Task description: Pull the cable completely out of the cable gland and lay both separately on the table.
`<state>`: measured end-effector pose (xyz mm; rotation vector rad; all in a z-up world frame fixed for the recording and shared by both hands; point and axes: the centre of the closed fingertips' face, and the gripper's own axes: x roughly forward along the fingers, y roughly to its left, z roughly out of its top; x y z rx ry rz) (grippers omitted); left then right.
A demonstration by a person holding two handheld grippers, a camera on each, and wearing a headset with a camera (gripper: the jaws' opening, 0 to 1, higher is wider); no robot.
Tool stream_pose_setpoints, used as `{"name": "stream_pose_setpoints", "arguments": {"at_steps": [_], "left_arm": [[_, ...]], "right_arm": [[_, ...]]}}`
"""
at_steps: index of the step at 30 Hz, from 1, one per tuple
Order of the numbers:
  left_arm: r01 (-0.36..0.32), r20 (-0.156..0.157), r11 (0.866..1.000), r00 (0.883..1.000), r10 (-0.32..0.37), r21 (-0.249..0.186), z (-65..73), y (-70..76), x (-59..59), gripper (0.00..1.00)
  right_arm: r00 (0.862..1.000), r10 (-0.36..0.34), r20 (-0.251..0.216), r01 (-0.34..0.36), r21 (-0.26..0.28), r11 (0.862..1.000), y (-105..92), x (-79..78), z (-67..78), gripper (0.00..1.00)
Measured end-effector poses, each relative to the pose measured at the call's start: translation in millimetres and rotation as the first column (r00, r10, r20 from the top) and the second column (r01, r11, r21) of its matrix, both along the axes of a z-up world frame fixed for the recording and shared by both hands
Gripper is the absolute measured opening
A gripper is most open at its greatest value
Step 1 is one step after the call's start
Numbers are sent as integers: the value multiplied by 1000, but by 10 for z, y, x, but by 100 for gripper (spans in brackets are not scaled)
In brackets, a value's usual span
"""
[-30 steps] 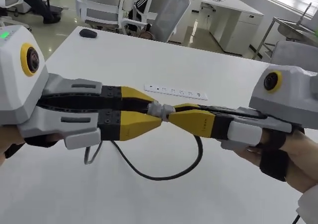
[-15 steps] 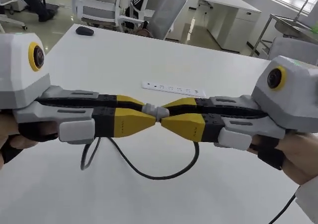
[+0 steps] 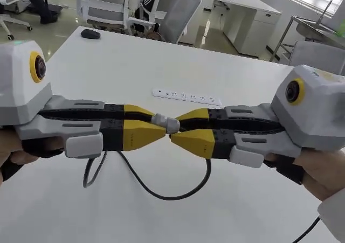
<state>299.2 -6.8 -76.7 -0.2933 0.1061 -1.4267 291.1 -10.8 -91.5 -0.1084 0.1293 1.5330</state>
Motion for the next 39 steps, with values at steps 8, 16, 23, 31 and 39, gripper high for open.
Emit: {"name": "stream_pose_setpoints", "arguments": {"at_steps": [8, 16, 23, 31, 39], "left_arm": [[-23, 73, 999, 997, 22, 23, -23, -44, -12, 16], [-62, 219, 997, 974, 50, 50, -45, -115, 4, 17], [-16, 193, 998, 981, 4, 58, -109, -255, -37, 20], [-17, 131, 997, 991, 7, 77, -203, -236, 2, 17], [-39, 86, 998, 996, 34, 56, -206, -179, 32, 16]], "right_arm": [[999, -40, 24, 40, 10, 999, -54, 51, 6, 8], [995, -41, 92, 40, 18, 999, -59, 29, -31, 2], [993, -29, 110, 25, 37, 999, -2, 13, -12, 2], [998, -45, 48, 45, -10, 999, -35, 61, -120, 2], [998, -42, 40, 45, -58, 997, -24, 69, -241, 2]]}}
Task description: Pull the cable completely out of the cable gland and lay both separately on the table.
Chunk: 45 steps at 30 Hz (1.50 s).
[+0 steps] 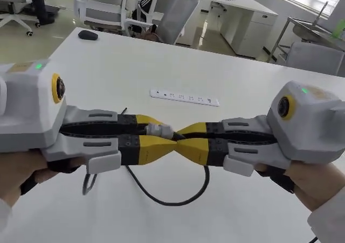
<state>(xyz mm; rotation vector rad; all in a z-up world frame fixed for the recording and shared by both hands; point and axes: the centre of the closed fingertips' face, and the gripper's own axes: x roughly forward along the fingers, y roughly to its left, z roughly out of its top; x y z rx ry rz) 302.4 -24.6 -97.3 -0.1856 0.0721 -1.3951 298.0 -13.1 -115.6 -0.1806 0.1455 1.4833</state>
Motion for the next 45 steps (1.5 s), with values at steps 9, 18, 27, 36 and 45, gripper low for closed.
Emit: {"name": "stream_pose_setpoints", "arguments": {"at_steps": [9, 18, 27, 36, 45], "left_arm": [[-24, -58, 999, 998, 25, 26, -167, 15, 12, 17], [-28, -61, 999, 998, 30, 30, -217, -6, 6, 17], [-35, -54, 999, 998, 35, 8, -174, 19, 14, 17], [-28, -39, 1000, 999, 28, -7, -155, -32, 4, 17], [-26, -10, 1000, 1000, 26, -12, -98, -94, 12, 17]], "right_arm": [[996, -9, 86, 18, -110, 994, -124, 33, -245, 2], [996, -44, 74, 56, -171, 984, -325, 96, -467, 2], [994, -99, 52, 109, -254, 961, -566, 148, -730, 2], [990, -133, 36, 138, -271, 953, -690, 169, -827, 2], [989, -147, 5, 142, -268, 953, -726, 153, -762, 3]]}}
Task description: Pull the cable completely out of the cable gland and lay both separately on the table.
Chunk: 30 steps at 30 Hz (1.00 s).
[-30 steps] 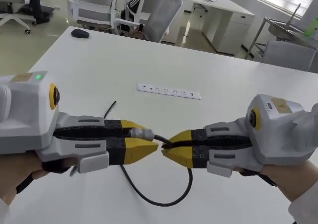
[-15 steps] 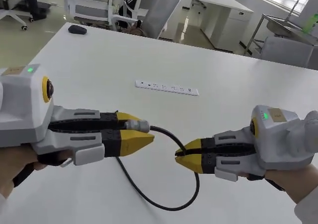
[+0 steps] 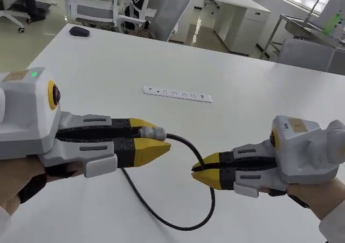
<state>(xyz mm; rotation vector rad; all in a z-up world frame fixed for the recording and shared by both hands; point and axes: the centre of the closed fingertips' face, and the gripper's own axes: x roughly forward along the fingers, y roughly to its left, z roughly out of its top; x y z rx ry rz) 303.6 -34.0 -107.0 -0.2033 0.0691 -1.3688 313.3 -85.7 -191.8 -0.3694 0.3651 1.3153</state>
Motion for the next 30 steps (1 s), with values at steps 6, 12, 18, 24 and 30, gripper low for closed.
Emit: {"name": "stream_pose_setpoints", "arguments": {"at_steps": [6, 12, 18, 24, 30], "left_arm": [[15, 34, 996, 999, -18, 88, -92, -105, -52, 17], [26, 27, 994, 999, -29, 105, -125, -180, -84, 17], [20, 15, 995, 1000, -21, 100, -96, -163, -74, 17], [14, 10, 994, 1000, -16, 112, -125, -158, -75, 17], [12, 7, 993, 1000, -13, 115, -134, -136, -47, 17]], "right_arm": [[999, 29, 19, -31, 111, 993, 173, -61, 334, 9], [992, 120, 43, -126, 202, 971, 429, -221, 682, 16], [991, 125, 53, -133, 187, 973, 390, -268, 675, 10], [990, 128, 66, -138, 180, 974, 392, -276, 662, 4], [989, 124, 87, -138, 183, 973, 411, -233, 661, 3]]}}
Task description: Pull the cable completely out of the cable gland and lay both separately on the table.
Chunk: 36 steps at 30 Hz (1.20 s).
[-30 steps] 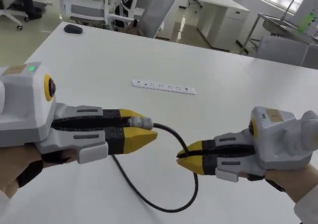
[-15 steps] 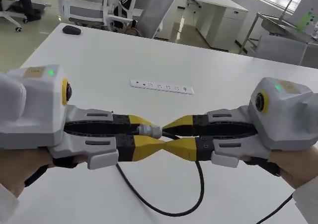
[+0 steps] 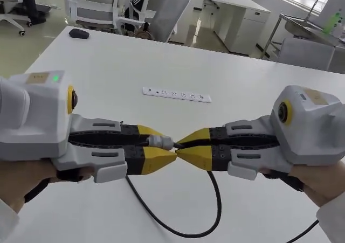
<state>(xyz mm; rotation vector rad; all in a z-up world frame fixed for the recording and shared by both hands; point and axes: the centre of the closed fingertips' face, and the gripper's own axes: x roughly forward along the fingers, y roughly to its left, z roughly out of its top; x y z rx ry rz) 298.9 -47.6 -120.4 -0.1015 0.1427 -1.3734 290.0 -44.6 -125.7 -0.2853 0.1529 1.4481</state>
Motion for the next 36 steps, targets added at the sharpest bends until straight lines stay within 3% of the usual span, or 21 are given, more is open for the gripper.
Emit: {"name": "stream_pose_setpoints", "arguments": {"at_steps": [7, 17, 28, 36], "left_arm": [[0, 5, 1000, 1000, 0, 12, -26, 7, 24, 17], [-22, -6, 999, 1000, 23, 25, -88, 87, 60, 17], [-57, -17, 998, 998, 57, 9, -66, 155, 118, 17], [-57, -14, 998, 998, 58, 38, -130, 54, 73, 17]], "right_arm": [[1000, 4, 5, -4, -22, 1000, 18, 39, -59, 3], [1000, -24, 0, 24, -82, 996, -88, 119, -290, 2], [996, -92, -21, 87, -181, 980, -410, 228, -637, 2], [993, -112, -45, 101, -191, 976, -537, 221, -765, 2]]}}
